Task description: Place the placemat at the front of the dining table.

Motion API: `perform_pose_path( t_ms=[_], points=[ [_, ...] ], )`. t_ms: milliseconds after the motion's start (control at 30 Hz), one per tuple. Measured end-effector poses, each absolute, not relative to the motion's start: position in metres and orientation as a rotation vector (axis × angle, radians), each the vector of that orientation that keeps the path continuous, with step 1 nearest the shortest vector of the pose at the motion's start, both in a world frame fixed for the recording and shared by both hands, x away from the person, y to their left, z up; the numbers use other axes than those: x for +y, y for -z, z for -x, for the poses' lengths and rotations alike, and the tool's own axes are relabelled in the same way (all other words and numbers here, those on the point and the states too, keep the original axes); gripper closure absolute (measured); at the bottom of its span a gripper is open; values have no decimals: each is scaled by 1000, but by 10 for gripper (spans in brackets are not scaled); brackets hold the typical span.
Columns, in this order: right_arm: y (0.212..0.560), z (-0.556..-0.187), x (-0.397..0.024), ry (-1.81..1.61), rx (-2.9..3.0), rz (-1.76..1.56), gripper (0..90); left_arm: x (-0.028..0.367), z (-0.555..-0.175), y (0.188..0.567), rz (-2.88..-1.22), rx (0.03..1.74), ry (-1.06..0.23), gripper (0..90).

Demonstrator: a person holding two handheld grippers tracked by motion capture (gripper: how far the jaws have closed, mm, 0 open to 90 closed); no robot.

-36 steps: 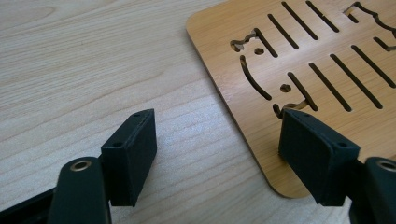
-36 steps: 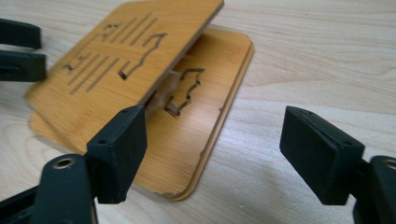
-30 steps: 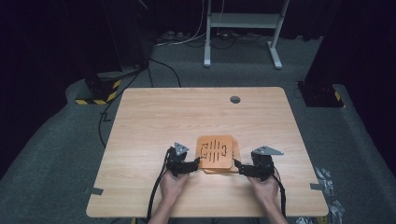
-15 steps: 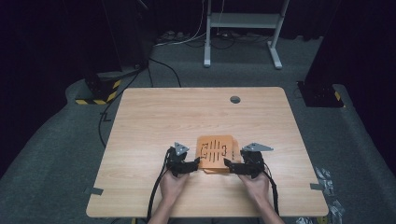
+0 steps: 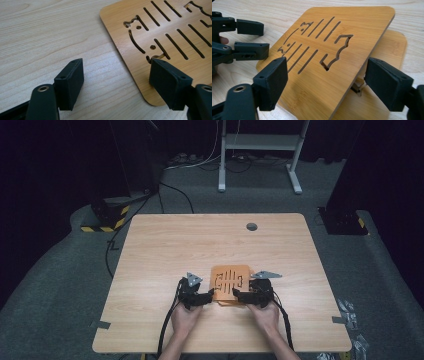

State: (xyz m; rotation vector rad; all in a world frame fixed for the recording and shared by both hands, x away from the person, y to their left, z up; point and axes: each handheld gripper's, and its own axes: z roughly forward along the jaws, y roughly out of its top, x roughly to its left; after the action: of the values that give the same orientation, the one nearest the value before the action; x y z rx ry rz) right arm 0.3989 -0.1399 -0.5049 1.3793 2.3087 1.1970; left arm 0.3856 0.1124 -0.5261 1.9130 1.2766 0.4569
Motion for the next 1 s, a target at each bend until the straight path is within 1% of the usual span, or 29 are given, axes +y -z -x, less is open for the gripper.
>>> perform_pose_path(
  t_ms=[400, 767, 900, 1000],
  points=[
    [507, -397, -139, -1214, 2298, -1381, 253, 113, -387, 526, -1915, 1269, -452, 278],
    [500, -388, -138, -1255, 2268, -1348, 288, 115, -387, 526, -1902, 1277, -441, 278],
    [495, -386, -137, -1266, 2249, -1312, 315, 115, -387, 526, -1895, 1277, -437, 277],
    [492, -385, -134, -1248, 2246, -1271, 310, 115, -387, 526, -1890, 1278, -432, 278]
  ],
)
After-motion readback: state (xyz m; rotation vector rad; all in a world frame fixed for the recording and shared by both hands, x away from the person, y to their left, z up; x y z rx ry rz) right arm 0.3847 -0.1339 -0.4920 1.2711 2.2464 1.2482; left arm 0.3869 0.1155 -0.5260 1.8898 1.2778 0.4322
